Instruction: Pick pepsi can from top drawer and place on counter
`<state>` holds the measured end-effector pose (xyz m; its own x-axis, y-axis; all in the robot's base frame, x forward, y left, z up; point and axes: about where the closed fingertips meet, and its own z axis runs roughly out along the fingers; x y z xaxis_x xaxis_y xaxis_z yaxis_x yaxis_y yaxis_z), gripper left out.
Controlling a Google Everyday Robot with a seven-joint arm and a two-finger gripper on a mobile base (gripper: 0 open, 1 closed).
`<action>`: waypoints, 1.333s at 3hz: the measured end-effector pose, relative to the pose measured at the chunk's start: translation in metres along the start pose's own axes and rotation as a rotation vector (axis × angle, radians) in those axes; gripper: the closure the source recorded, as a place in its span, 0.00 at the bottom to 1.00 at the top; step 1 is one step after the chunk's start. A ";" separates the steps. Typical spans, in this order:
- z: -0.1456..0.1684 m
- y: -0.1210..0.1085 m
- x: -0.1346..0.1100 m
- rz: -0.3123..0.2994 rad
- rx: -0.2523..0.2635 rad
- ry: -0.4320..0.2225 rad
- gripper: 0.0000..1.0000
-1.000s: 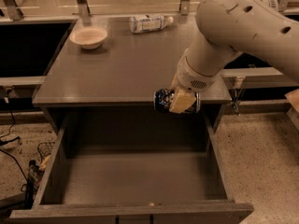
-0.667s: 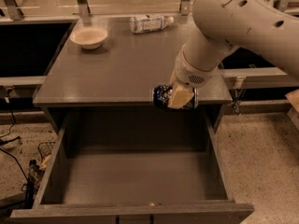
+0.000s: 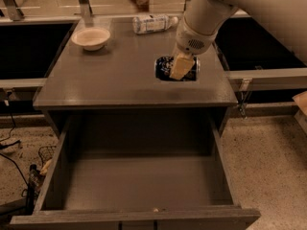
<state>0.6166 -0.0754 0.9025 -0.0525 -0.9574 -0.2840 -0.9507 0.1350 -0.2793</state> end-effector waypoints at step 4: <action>0.065 -0.013 -0.026 -0.035 -0.100 -0.030 1.00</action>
Offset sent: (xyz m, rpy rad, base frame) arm 0.0321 0.0197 -0.0323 0.0367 0.0392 0.0206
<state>0.6500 -0.0356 0.8538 -0.0113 -0.9526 -0.3039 -0.9777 0.0743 -0.1966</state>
